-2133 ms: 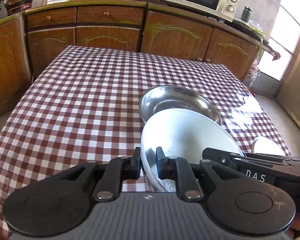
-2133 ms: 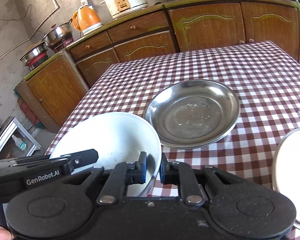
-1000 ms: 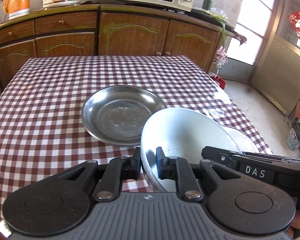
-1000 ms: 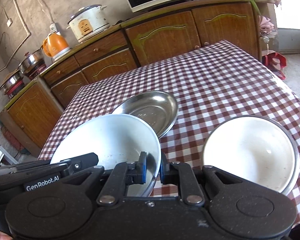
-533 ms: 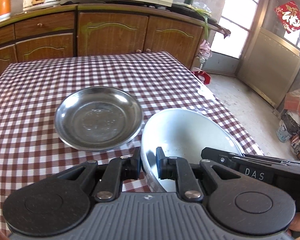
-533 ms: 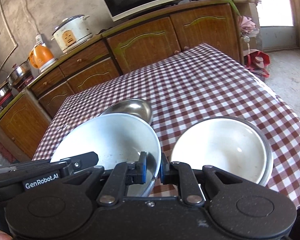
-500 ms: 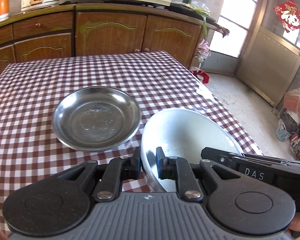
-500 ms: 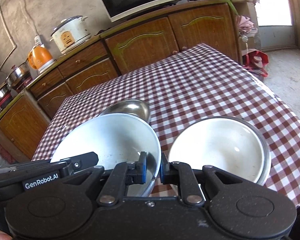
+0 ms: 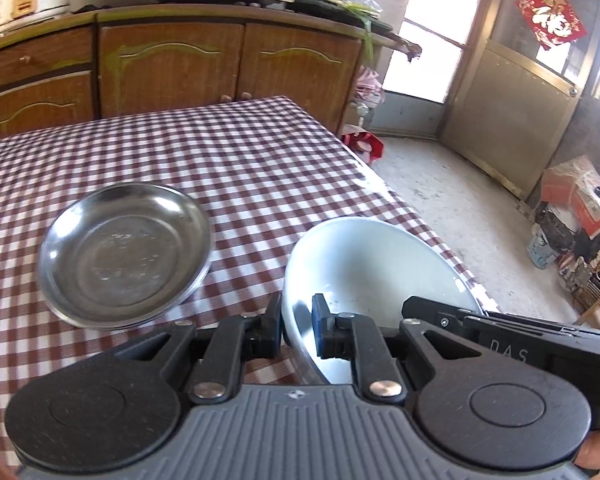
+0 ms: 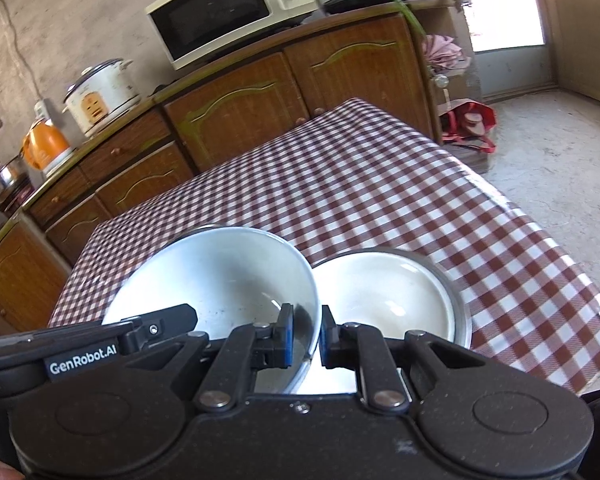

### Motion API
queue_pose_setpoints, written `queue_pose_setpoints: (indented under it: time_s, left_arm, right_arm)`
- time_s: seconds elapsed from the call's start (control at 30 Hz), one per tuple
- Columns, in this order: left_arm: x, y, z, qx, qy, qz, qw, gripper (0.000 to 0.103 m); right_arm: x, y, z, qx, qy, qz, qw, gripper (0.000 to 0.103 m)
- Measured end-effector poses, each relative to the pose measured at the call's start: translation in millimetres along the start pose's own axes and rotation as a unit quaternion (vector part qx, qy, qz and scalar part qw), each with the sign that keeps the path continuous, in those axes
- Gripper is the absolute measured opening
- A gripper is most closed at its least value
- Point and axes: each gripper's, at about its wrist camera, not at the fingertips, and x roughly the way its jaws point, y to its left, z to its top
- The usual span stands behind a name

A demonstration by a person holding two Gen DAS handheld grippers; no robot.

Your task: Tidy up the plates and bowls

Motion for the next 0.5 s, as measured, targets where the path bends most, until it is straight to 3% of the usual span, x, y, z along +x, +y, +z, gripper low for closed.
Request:
queue_pose_setpoints:
  time_s: [0.5]
  left_arm:
    - [52.4,-26.3,-12.5,0.023,0.023,-0.022,0.9992,0.018]
  right_arm:
    - [18.0,-49.2,-0.1,0.012,0.003,-0.049,0.999,0.017]
